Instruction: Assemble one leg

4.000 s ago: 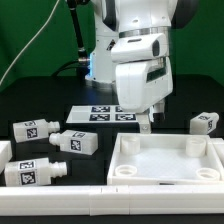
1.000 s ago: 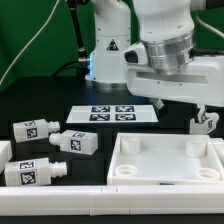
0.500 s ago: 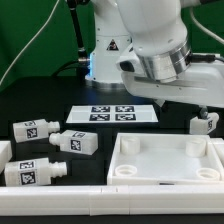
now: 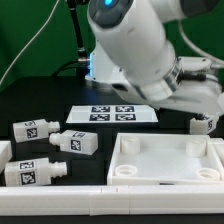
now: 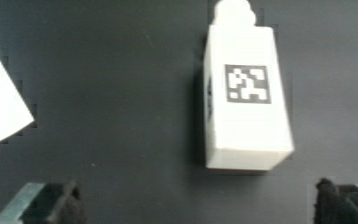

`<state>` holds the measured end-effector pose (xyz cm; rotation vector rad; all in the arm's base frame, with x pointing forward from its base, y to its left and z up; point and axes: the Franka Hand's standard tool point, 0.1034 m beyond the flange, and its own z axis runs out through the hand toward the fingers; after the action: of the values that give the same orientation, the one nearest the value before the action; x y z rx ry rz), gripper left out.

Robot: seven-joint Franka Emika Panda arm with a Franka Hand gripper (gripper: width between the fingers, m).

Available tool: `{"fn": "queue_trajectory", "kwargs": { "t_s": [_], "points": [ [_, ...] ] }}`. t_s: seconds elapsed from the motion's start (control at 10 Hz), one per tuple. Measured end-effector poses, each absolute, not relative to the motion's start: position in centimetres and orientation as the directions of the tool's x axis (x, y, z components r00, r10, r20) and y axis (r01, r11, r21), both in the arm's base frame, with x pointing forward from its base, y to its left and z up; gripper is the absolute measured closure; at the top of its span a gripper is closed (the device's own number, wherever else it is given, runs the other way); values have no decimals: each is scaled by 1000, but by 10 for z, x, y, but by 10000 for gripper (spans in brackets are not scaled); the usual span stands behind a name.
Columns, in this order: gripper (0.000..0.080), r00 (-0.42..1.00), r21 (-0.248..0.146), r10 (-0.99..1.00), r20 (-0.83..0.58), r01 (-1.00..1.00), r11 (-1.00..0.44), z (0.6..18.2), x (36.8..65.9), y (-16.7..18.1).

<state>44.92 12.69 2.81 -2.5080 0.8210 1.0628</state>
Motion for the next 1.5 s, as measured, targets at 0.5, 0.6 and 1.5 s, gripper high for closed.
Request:
{"fn": "queue_trajectory", "kwargs": {
  "t_s": [0.5,0.6,1.5],
  "points": [
    [150,532,-11,-402,-745,-613,-790,26,444,157],
    [150,535,-14,-401,-743,-613,-790,27,446,158],
    [416,542,-7,-411,-733,-610,-792,11,435,167]
  ]
}}
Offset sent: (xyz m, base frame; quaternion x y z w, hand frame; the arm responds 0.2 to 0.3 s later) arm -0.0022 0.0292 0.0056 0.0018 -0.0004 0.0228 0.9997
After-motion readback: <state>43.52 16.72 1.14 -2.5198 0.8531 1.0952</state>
